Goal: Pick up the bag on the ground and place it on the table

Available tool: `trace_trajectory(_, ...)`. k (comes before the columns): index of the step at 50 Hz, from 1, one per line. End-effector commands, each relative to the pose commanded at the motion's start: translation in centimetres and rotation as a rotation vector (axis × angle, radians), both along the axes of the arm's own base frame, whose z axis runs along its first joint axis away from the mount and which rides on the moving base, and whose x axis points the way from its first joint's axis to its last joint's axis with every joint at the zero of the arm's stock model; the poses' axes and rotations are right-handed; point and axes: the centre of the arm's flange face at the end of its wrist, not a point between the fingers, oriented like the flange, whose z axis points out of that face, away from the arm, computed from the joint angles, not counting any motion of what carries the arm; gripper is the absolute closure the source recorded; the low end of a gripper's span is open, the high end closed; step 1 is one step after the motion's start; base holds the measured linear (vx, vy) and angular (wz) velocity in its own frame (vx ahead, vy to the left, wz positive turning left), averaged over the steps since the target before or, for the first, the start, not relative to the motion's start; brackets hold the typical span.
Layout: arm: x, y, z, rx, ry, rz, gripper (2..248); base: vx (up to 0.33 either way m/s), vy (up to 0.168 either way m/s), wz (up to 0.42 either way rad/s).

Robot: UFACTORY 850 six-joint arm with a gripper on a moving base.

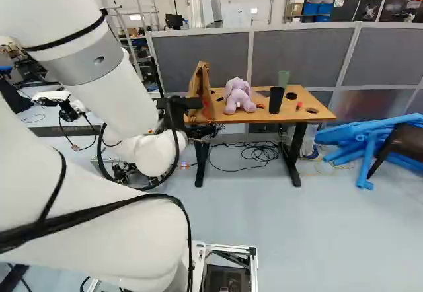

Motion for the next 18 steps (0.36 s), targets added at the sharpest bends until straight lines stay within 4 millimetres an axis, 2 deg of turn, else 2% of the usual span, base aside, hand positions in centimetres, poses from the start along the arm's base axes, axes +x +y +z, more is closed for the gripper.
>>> trace_trajectory(18,-0.22,-0.01,-0.12,0.001,-0.003,-0.001,3,0.0,0.0,0.0)
